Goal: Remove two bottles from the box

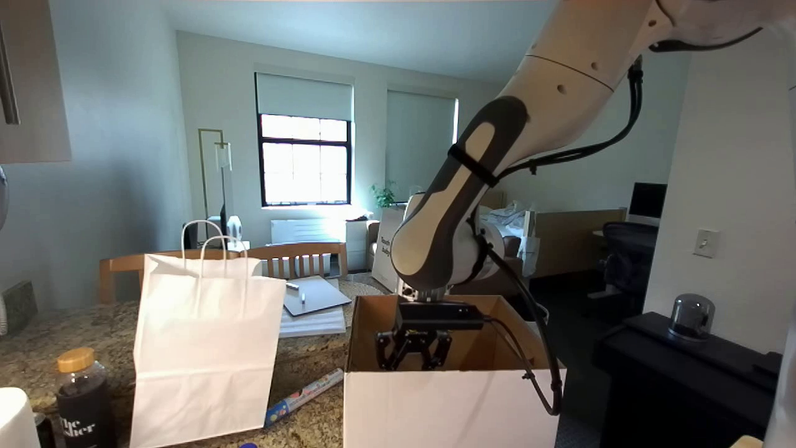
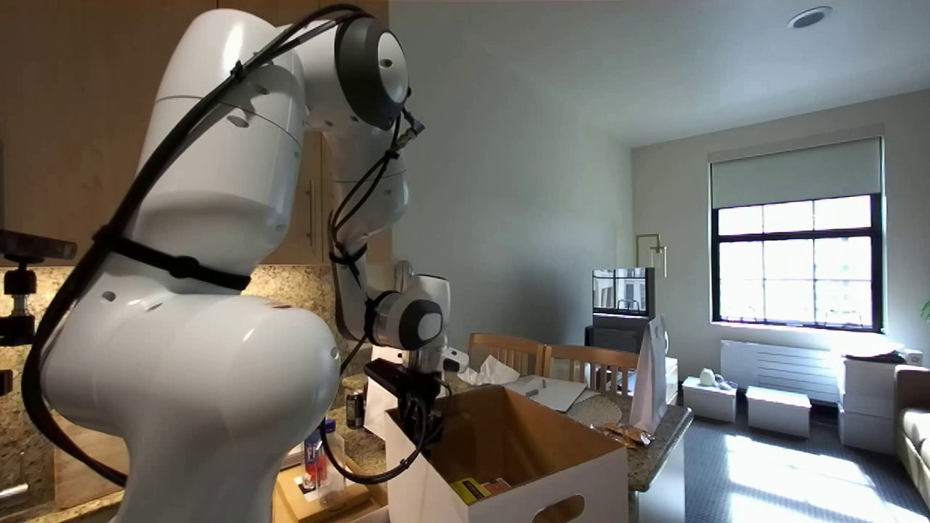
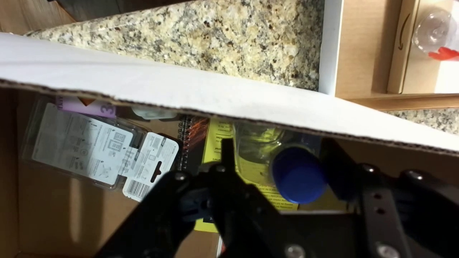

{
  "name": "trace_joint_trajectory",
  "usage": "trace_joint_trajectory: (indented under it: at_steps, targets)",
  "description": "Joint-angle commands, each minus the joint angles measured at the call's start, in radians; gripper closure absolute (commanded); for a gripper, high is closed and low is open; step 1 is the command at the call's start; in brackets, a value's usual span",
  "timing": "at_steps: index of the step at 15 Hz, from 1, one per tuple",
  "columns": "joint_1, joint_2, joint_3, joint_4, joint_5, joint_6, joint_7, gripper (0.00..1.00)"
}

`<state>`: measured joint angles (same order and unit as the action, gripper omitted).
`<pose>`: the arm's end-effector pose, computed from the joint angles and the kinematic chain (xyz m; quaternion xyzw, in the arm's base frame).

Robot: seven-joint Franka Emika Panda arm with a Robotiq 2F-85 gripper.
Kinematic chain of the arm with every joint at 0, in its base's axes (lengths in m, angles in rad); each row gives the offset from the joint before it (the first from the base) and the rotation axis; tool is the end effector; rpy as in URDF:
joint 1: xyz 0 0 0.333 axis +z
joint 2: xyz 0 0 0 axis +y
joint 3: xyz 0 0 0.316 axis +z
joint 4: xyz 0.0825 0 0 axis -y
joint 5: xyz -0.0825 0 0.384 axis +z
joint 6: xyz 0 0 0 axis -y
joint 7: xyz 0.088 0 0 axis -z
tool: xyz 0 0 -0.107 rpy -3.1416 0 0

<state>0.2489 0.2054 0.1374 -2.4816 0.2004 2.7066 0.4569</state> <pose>0.4443 0.1754 0.2119 -0.9902 0.1268 0.0147 0.0559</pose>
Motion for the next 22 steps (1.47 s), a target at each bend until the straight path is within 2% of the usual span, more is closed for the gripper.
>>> trace_joint_trajectory:
  at_steps: [1,4,5,6,11,15,18,22]
  targets:
    - [-0.012,-0.044,0.008,-0.040,0.006,-0.004,-0.017,0.66]
    - [-0.013,-0.045,0.009,-0.038,0.008,-0.007,-0.019,0.87]
    - [-0.013,-0.044,0.009,-0.038,0.008,-0.008,-0.019,0.90]
    - [-0.013,-0.044,0.010,-0.038,0.011,-0.008,-0.020,0.87]
    - [-0.016,-0.059,0.010,-0.043,0.011,-0.016,-0.029,0.87]
    - [-0.048,-0.113,0.031,-0.047,0.058,-0.148,-0.145,0.87]
    - [-0.067,-0.165,0.016,-0.060,0.072,-0.208,-0.174,0.87]
    - [-0.098,-0.257,-0.013,-0.074,0.055,-0.351,-0.169,0.87]
